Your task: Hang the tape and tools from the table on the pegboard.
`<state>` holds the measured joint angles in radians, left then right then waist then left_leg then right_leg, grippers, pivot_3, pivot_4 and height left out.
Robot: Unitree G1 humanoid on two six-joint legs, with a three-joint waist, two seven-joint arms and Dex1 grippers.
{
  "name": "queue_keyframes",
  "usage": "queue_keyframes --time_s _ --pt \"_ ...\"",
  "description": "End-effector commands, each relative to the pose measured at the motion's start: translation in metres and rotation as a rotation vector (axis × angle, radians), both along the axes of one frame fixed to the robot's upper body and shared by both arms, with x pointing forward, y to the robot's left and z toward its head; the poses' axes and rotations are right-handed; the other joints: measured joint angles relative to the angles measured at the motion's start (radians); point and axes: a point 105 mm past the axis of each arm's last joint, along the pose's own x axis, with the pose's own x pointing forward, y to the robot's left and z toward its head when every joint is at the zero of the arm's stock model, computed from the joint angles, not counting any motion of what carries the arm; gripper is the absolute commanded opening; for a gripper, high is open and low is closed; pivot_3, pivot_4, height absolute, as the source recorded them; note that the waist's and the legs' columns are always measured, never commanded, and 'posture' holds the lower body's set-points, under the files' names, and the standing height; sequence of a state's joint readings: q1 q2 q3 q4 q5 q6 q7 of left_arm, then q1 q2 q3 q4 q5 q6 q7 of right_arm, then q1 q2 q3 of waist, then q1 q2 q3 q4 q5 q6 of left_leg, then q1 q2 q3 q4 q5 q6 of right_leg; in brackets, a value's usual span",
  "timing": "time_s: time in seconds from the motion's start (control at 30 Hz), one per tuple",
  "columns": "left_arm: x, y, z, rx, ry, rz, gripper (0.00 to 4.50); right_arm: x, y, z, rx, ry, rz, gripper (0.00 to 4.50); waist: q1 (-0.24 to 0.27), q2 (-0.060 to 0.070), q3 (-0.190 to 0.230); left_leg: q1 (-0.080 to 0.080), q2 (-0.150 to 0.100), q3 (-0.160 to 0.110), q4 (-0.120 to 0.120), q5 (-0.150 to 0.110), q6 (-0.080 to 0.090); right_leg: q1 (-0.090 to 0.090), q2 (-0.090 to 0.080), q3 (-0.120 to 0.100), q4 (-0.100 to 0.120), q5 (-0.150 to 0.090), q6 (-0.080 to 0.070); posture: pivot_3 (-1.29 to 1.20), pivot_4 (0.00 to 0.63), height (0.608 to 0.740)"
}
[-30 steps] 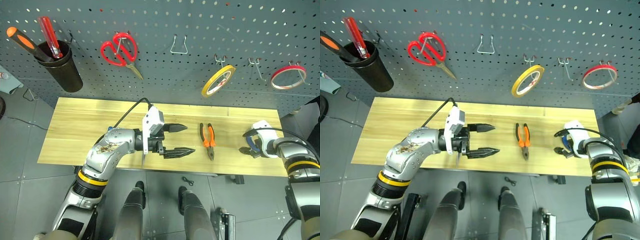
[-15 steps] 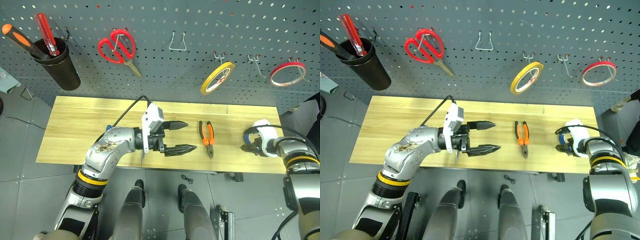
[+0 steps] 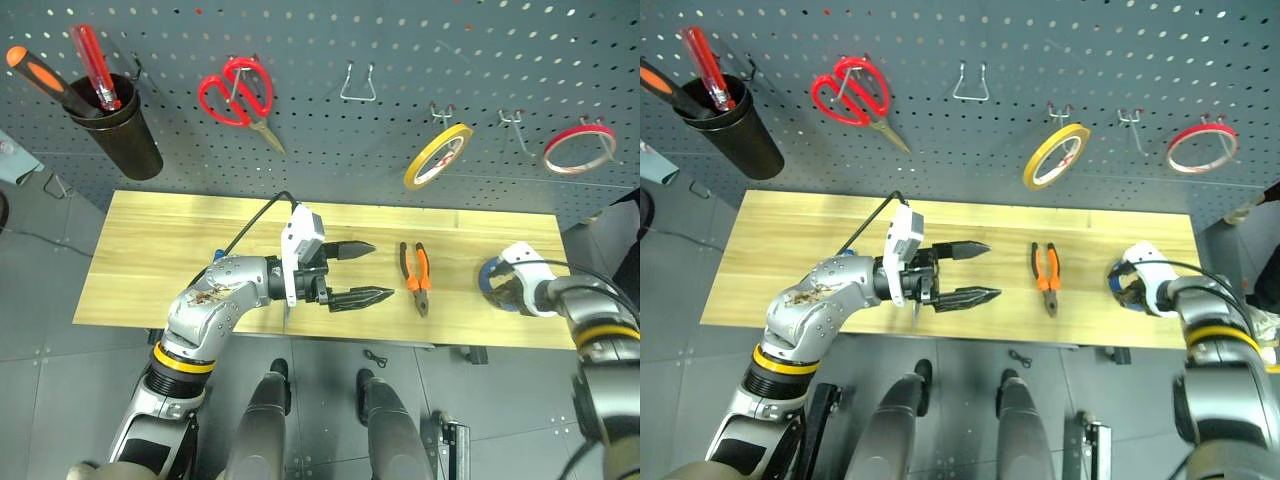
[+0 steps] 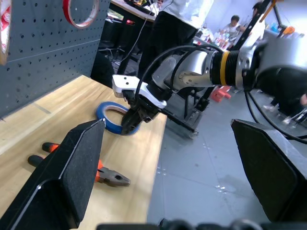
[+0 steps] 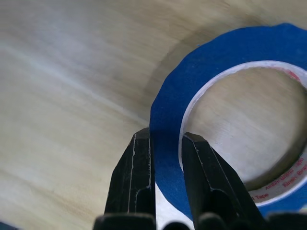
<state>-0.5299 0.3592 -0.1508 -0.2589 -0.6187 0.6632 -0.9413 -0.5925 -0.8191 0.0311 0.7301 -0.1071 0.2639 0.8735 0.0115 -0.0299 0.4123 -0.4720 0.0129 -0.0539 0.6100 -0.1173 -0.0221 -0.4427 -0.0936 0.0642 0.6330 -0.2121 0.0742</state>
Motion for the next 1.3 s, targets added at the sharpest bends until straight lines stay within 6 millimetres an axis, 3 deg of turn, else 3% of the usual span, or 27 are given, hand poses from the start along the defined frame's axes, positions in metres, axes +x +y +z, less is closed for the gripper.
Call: queue_keyframes --time_s 0.03,0.1,0.23,0.33,0.53,0.63,0.83,0.9,1.0,1.17,1.2,1.3 --pt "-0.009 0.013 0.018 -0.053 0.031 -0.017 4.50 -0.020 0.047 0.059 -0.076 -0.229 0.176 0.44 0.000 0.002 -0.001 -0.001 0.000 0.000 0.000 0.000 0.000 -0.002 0.000 0.000 0.001 0.000 0.000 0.08 0.394 0.740" --pt "-0.008 0.020 0.024 -0.072 0.063 -0.007 4.50 -0.036 0.070 0.077 -0.110 -0.340 0.204 0.44 -0.010 0.002 -0.002 -0.002 0.000 -0.001 0.001 0.000 0.000 -0.003 0.000 0.000 0.009 0.000 0.000 0.07 0.382 0.740" --pt "-0.003 0.039 0.043 -0.142 0.119 0.014 4.50 -0.056 0.108 0.123 -0.264 -0.729 0.214 0.44 -0.014 0.001 -0.009 -0.001 0.001 -0.002 0.003 0.005 -0.009 -0.005 0.001 0.000 0.009 -0.003 0.006 0.06 0.324 0.740" --pt "0.000 0.045 0.049 -0.151 0.124 0.031 4.50 -0.057 0.123 0.140 -0.353 -0.903 0.246 0.44 -0.016 0.000 -0.021 -0.002 0.001 -0.001 0.002 0.011 -0.012 -0.006 0.001 0.000 0.008 0.001 0.006 0.07 0.305 0.740" --pt "0.003 0.046 0.064 -0.181 0.086 0.046 4.50 -0.028 0.119 0.161 -0.350 -1.023 0.187 0.44 -0.020 -0.005 -0.046 -0.004 0.001 0.001 -0.001 0.019 -0.010 -0.002 0.001 0.000 -0.007 0.011 0.004 0.10 0.279 0.740" --pt "0.002 0.043 0.071 -0.202 0.075 0.032 4.50 -0.004 0.108 0.157 -0.266 -0.960 0.134 0.44 -0.018 -0.008 -0.054 -0.004 0.002 0.000 -0.002 0.020 -0.009 -0.001 0.001 -0.001 -0.007 0.013 0.007 0.12 0.266 0.740" --pt "0.003 0.042 0.082 -0.236 0.073 0.021 4.50 0.024 0.091 0.152 -0.144 -0.884 0.056 0.44 -0.010 -0.008 -0.059 -0.004 0.002 -0.001 -0.003 0.020 -0.008 0.000 0.001 -0.002 -0.007 0.017 0.000 0.12 0.255 0.740" --pt "0.002 0.042 0.081 -0.233 0.074 0.017 4.50 0.028 0.090 0.147 -0.096 -0.850 0.055 1.48 -0.008 -0.008 -0.059 -0.004 0.001 -0.001 -0.003 0.020 -0.008 0.000 0.001 -0.002 -0.007 0.017 0.000 0.12 0.255 0.740" --pt "0.002 0.043 0.083 -0.240 0.071 0.021 4.50 0.025 0.090 0.143 -0.089 -0.836 0.063 2.45 -0.005 -0.008 -0.059 -0.004 0.001 -0.001 -0.003 0.020 -0.008 0.000 0.001 -0.003 -0.007 0.017 0.000 0.12 0.252 0.740" --pt "0.000 0.045 0.072 -0.206 0.094 0.022 4.50 0.002 0.090 0.122 -0.074 -0.768 0.057 4.18 -0.001 -0.007 -0.063 -0.004 0.002 -0.001 -0.003 0.021 -0.008 0.000 0.001 -0.003 -0.006 0.017 0.000 0.12 0.265 0.740" --pt "-0.002 0.046 0.067 -0.191 0.105 0.016 4.50 -0.004 0.093 0.113 -0.064 -0.736 0.067 4.47 -0.001 -0.007 -0.064 -0.004 0.001 -0.001 -0.003 0.021 -0.008 0.000 0.001 -0.003 -0.006 0.017 0.000 0.12 0.265 0.740" --pt "-0.011 0.057 0.028 -0.053 0.154 0.018 4.50 -0.031 0.107 0.059 0.105 -0.443 0.042 4.47 -0.006 -0.008 -0.070 -0.004 0.002 -0.001 -0.003 0.020 -0.008 0.000 0.001 -0.003 -0.006 0.017 0.000 0.10 0.286 0.740"
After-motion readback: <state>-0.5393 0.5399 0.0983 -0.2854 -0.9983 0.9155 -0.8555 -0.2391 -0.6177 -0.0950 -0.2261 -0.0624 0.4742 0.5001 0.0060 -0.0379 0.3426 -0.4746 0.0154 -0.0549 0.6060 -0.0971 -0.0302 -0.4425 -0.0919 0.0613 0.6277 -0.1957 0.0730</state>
